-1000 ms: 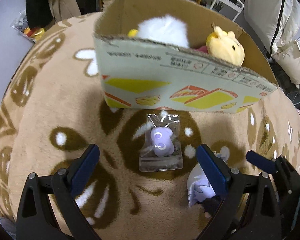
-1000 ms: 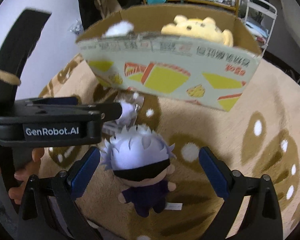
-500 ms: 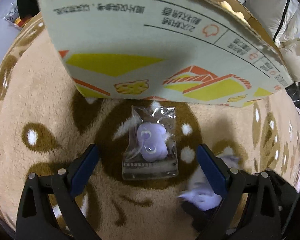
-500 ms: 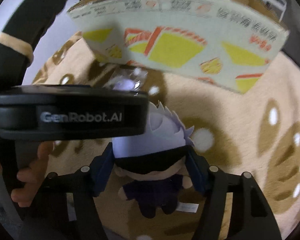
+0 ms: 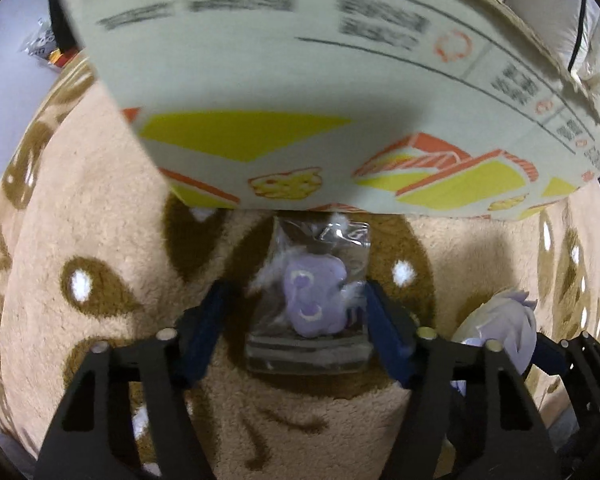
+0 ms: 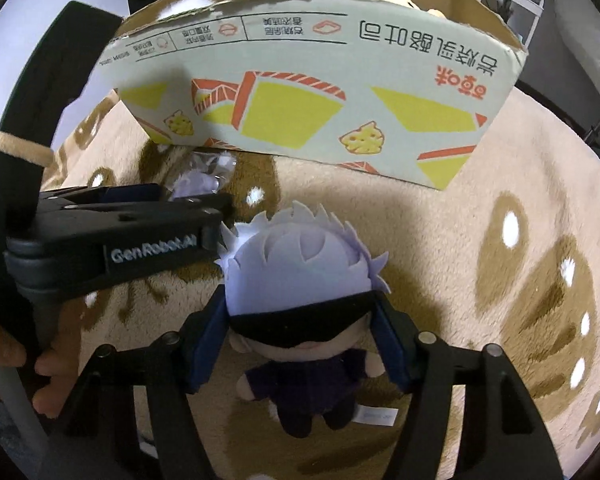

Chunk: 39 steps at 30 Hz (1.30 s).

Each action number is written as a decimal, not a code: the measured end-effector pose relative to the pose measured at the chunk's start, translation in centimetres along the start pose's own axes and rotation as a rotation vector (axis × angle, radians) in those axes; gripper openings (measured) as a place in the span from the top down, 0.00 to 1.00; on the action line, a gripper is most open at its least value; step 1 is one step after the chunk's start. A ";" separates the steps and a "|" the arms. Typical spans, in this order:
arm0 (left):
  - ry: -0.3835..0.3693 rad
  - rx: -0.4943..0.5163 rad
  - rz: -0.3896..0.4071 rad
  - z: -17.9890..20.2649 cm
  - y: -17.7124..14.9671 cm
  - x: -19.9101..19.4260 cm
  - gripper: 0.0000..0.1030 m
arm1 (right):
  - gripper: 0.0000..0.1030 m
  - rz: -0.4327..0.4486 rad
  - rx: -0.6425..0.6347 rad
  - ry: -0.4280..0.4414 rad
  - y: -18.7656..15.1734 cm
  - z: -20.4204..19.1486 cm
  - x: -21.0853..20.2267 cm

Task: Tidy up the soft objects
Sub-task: 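Grasp the clear bag with purple toy with the left tool while the right tool grasps the white-haired doll, then lift the clear bag with the left tool while the right tool carries the doll over the box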

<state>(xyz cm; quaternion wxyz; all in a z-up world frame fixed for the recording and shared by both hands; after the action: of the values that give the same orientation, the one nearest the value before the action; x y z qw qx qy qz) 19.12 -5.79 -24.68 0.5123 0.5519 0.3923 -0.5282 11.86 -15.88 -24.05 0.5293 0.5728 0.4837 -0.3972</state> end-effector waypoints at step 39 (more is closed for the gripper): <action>0.049 -0.021 0.554 -1.3 -4.7 -18.5 0.57 | 0.33 0.580 0.037 -0.032 2.4 0.7 -16.6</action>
<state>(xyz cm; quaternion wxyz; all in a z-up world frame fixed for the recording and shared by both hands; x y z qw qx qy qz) 12.26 -1.68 -7.23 0.6333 0.6454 0.2442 -0.3504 10.68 -18.74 -7.53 0.6178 0.6905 0.2838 -0.2469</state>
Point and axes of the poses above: each gripper's, at about its wrist camera, not at the fingertips, and x roughly the way its jaws point, z to its right, y to its top, the point moved 9 cm from there along x, roughly the way its jaws point, and after that the axes turned 9 degrees about -z, right-handed, at the moved point
